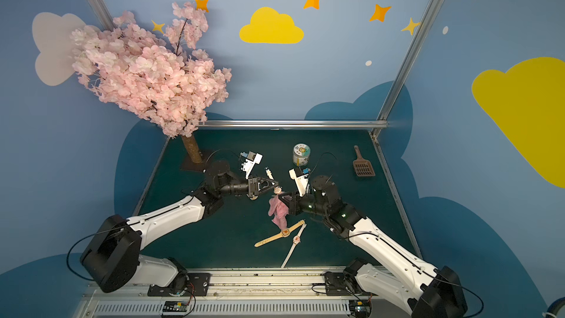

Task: Wipe the watch dial
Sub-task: Wipe the watch.

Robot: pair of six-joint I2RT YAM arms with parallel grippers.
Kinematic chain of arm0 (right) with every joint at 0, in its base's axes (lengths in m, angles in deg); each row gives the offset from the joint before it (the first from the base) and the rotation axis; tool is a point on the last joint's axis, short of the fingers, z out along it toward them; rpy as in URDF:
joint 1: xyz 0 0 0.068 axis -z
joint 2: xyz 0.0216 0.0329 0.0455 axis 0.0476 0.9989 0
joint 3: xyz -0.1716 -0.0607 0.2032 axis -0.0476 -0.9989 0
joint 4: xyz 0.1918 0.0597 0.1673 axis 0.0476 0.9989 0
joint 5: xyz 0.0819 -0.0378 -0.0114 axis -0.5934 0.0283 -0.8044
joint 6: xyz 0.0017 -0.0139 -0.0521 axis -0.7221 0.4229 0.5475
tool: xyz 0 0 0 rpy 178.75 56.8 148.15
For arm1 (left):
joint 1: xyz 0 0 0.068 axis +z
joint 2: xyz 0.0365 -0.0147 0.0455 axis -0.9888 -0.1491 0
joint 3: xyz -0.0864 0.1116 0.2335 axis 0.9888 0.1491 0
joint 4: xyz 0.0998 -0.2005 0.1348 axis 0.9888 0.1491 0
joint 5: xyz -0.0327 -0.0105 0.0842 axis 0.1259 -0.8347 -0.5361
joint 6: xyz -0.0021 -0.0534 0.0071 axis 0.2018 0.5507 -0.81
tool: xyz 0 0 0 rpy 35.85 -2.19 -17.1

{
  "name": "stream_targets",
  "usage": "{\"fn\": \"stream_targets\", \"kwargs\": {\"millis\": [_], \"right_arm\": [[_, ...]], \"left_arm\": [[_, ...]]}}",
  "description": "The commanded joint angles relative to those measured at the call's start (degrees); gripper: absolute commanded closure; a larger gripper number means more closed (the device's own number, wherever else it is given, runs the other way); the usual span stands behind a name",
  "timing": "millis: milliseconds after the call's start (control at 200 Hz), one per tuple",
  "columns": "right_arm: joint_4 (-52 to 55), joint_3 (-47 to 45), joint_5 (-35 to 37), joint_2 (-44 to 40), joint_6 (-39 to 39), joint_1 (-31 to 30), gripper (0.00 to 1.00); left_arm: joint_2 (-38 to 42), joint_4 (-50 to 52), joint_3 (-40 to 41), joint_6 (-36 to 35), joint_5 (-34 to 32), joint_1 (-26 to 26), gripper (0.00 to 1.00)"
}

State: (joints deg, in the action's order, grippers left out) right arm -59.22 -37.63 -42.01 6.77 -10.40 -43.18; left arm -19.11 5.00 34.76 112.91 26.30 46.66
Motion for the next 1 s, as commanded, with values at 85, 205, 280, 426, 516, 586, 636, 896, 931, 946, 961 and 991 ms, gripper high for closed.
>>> {"fn": "stream_targets", "kwargs": {"millis": [85, 205, 280, 426, 516, 586, 636, 896, 931, 946, 961, 991], "right_arm": [[1.1, 0.2, 2.8, -2.3, 0.4, 0.0, 1.00], [-2.3, -0.1, -3.2, -5.1, 1.5, 0.0, 1.00], [-5.5, -0.1, -7.9, -6.2, 1.0, 0.0, 1.00], [-9.4, 0.7, -11.8, -6.2, 0.0, -0.2, 1.00], [-10.7, 1.0, -10.6, -5.3, 0.0, -0.3, 1.00], [-9.2, 1.8, -7.9, -3.8, -0.1, -0.4, 1.00], [-6.5, 2.7, -5.7, -2.1, 0.3, -0.4, 1.00], [-0.5, 2.0, 2.3, 1.2, -0.9, -0.8, 1.00], [-0.3, 1.7, 3.1, 0.7, -1.1, -0.8, 1.00], [0.0, 1.6, 3.6, 0.5, -1.0, -0.7, 1.00], [0.2, 1.5, 3.9, 0.1, -1.0, -0.7, 1.00], [0.8, 1.3, 4.5, -0.3, -0.9, -0.7, 1.00]], "left_arm": [[1.3, -1.8, -0.1, -0.4, 2.1, -0.5, 0.97], [1.3, -1.8, 0.0, -0.3, 2.0, -0.4, 0.97], [1.0, -1.9, 0.1, -0.3, 1.9, -0.4, 0.97], [0.6, -2.6, 0.1, 0.1, 2.0, -0.4, 0.97], [0.5, -2.7, 0.1, 0.0, 2.1, -0.4, 0.97], [0.6, -2.6, 0.1, 0.1, 2.2, -0.3, 0.97], [0.8, -2.7, 0.3, 0.2, 2.2, -0.3, 0.97], [1.8, -2.3, 0.7, -0.2, 1.5, -0.4, 0.97], [1.8, -2.3, 0.7, -0.2, 1.5, -0.4, 0.97], [1.7, -2.3, 0.7, -0.1, 1.4, -0.4, 0.97], [1.7, -2.3, 0.7, -0.2, 1.5, -0.4, 0.97], [1.7, -2.3, 0.7, -0.2, 1.6, -0.4, 0.97]]}}
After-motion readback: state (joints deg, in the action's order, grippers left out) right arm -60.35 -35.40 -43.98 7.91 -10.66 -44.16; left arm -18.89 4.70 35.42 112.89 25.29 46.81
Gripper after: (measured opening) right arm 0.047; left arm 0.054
